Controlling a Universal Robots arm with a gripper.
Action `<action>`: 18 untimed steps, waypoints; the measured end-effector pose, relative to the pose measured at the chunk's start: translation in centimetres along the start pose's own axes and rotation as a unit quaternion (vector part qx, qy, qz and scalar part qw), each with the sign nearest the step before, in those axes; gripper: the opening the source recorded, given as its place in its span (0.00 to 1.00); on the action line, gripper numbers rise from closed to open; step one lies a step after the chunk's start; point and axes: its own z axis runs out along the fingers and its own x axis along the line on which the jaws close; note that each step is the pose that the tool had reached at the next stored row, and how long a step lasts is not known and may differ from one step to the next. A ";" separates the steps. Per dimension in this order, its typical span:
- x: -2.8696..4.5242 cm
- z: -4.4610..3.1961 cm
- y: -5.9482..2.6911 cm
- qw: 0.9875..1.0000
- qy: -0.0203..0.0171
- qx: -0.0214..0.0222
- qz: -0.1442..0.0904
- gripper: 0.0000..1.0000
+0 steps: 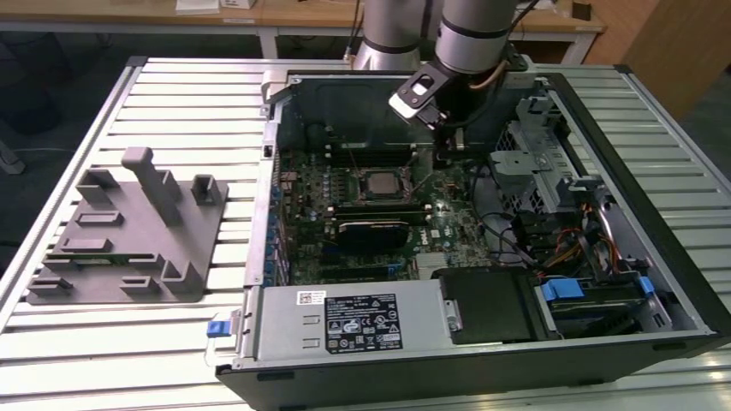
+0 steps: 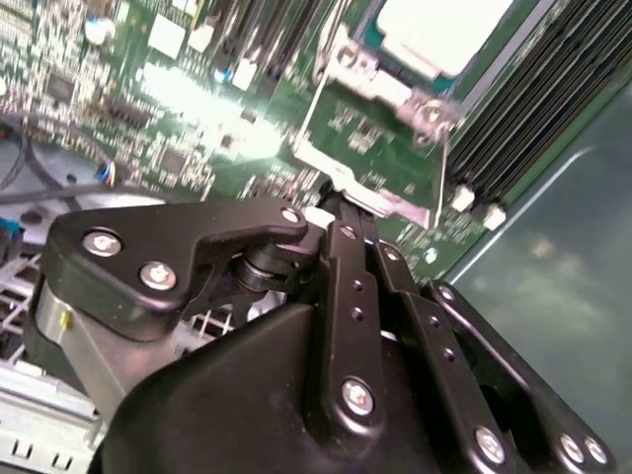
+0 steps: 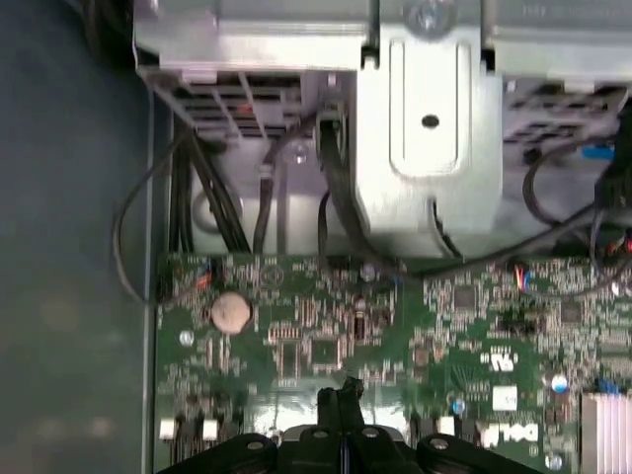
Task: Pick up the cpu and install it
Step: 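Close the cpu cover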
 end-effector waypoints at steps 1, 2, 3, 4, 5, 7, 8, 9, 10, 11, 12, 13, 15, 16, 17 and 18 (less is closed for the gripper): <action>0.00 0.00 -0.34 1.000 0.000 0.000 0.000 0.11; 0.00 -0.01 -0.71 1.000 0.000 0.000 0.000 0.11; 0.00 -0.02 -1.14 1.000 0.000 -0.001 0.000 0.11; 0.00 -0.02 -1.55 1.000 0.000 -0.001 0.000 0.11; 0.00 -0.03 -1.99 1.000 0.000 -0.001 0.000 0.11; 0.00 -0.04 -2.89 1.000 0.000 -0.002 0.000 0.11; 0.01 -0.04 -3.32 1.000 0.000 -0.003 0.000 0.11; 0.01 -0.04 -3.73 1.000 0.000 -0.003 0.000 0.11; 0.01 -0.05 -4.11 1.000 0.000 -0.003 0.000 0.11; 0.02 -0.06 -4.38 1.000 0.000 -0.003 0.000 0.11; 0.02 -0.06 -4.50 1.000 0.000 -0.003 0.000 0.11; 0.02 -0.06 -4.52 1.000 0.000 -0.003 0.000 0.11; 0.01 -0.06 -4.52 1.000 0.000 -0.003 0.000 0.11; 0.01 -0.06 -4.53 1.000 0.000 -0.003 0.000 0.11; 0.01 -0.06 -4.53 1.000 0.000 -0.003 0.000 0.11; 0.01 -0.06 -4.53 1.000 0.000 -0.003 0.000 0.11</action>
